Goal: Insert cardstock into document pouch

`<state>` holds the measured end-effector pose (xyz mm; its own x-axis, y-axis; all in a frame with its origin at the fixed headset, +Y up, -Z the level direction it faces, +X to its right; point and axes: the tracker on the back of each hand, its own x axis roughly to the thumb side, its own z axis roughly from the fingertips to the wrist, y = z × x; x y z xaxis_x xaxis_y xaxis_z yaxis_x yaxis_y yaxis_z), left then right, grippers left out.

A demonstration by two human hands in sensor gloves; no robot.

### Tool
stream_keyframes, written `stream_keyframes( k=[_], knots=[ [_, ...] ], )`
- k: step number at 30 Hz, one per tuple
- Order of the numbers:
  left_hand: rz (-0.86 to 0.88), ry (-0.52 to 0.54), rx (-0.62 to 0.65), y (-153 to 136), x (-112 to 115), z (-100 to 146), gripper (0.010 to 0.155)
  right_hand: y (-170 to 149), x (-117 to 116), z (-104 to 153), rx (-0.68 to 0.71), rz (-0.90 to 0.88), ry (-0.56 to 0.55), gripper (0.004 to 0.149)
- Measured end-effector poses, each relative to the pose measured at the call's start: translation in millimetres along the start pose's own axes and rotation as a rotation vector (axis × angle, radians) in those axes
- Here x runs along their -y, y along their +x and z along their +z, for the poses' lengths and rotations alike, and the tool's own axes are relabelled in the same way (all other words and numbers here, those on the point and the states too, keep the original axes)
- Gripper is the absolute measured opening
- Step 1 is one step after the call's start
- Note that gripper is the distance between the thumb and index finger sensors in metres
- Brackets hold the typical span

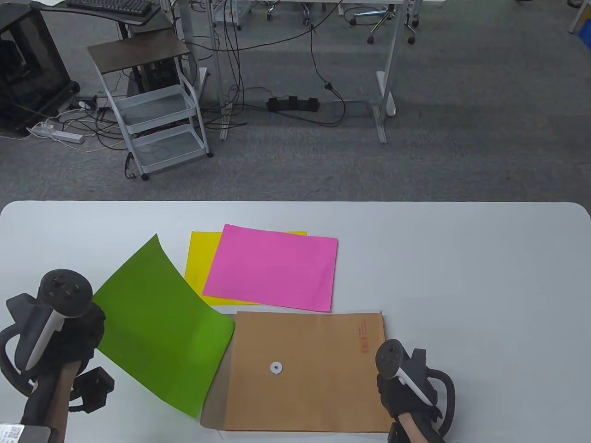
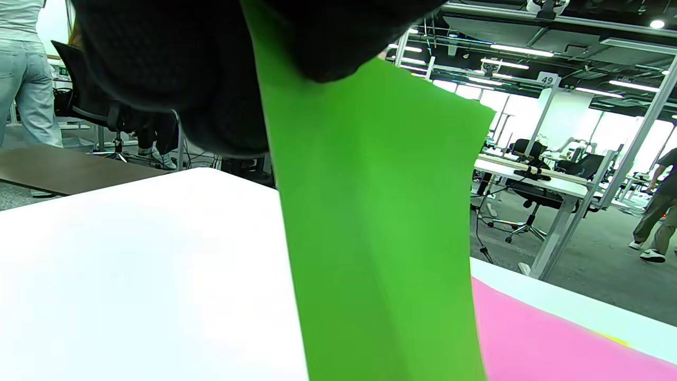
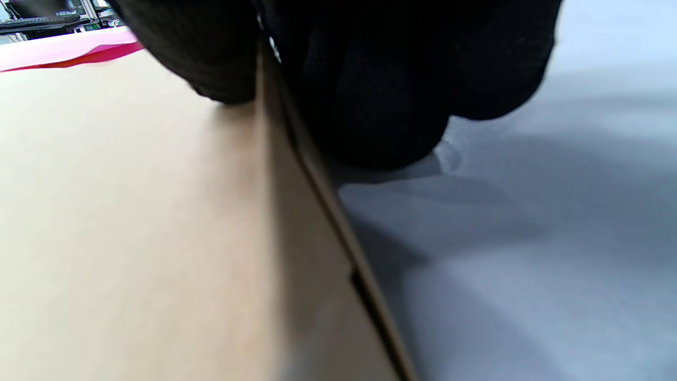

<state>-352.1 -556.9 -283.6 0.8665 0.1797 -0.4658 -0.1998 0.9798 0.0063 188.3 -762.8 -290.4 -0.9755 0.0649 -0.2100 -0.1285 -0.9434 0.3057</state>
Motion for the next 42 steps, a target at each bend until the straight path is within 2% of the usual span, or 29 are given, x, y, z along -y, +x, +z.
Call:
stream_keyframes(
  k=[7, 20, 28, 33, 38, 42],
  knots=[
    [-0.008, -0.023, 0.001, -12.8, 36.4, -12.7, 0.035, 1.5, -0.4, 0.7, 0.0, 0.015, -0.007, 0.03],
    [0.159, -0.138, -0.043, -58.0, 114.7, -31.2, 0.036, 4.8, -1.3, 1.8, 0.008, 0.043, -0.017, 0.031],
    [0.11, -0.242, -0.074, -79.8, 156.1, -38.0, 0.039, 4.8, -1.7, 2.2, 0.009, 0.034, -0.014, 0.031],
    [0.074, -0.346, -0.072, -85.4, 171.4, -40.4, 0.04, 6.1, -2.1, 2.7, 0.011, 0.049, -0.018, 0.032],
    [0.024, -0.407, -0.082, -85.9, 180.3, -43.4, 0.039, 5.7, -2.0, 2.4, 0.012, 0.051, -0.017, 0.031],
    [0.046, -0.427, -0.087, -87.0, 178.9, -43.5, 0.039, 5.5, -2.0, 2.2, 0.012, 0.047, -0.013, 0.031]
  ],
)
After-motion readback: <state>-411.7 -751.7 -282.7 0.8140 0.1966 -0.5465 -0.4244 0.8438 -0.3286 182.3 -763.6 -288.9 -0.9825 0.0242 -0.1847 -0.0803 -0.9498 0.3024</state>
